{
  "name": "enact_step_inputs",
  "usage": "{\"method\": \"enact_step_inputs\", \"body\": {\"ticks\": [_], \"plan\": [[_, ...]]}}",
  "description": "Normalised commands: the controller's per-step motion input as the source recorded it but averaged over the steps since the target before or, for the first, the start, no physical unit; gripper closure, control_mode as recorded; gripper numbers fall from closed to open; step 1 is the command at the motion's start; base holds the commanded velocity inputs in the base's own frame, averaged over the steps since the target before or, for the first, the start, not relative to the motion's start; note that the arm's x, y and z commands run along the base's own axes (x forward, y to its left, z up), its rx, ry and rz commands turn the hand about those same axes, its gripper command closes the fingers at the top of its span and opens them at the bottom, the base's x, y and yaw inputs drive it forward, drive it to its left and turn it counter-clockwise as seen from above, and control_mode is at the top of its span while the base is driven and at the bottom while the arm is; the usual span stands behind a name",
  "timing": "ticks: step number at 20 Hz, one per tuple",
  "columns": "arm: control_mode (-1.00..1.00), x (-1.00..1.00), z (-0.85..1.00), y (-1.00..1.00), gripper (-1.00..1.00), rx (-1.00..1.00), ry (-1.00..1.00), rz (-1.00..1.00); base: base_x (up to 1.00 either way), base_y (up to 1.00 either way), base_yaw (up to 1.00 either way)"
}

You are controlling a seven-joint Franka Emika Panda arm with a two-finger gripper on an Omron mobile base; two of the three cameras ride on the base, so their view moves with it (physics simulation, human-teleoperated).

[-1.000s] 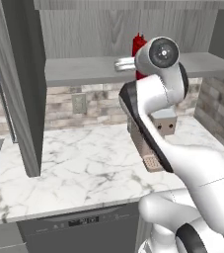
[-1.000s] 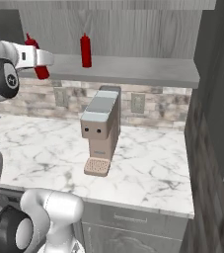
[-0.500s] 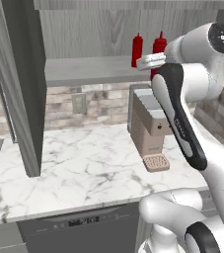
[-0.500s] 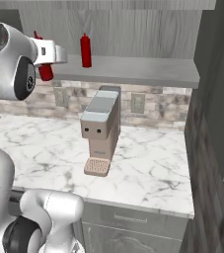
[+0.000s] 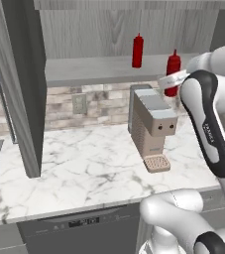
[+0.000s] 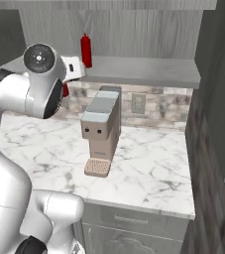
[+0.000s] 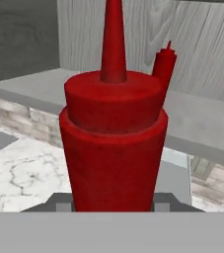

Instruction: Take 2 condiments from the cabinet and move them on the counter near the stove.Make sure the condiments are lined up with each other, next to each other.

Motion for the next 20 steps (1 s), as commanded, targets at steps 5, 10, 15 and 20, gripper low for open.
{"method": "enact_step_inputs", "body": {"ticks": [5, 10, 15, 20], "plan": [[-1.00, -0.17, -0.43, -0.03, 1.00, -0.05, 0.00, 0.06, 0.00, 0.00, 0.00], [-1.00, -0.21, -0.18, 0.00, 1.00, -0.01, 0.00, 0.00, 0.00, 0.00, 0.00], [-1.00, -0.23, -0.01, 0.00, 1.00, 0.00, 0.01, 0.00, 0.00, 0.00, 0.00], [-1.00, -0.22, -0.01, 0.00, 1.00, 0.00, 0.00, 0.00, 0.00, 0.00, 0.00]]}}
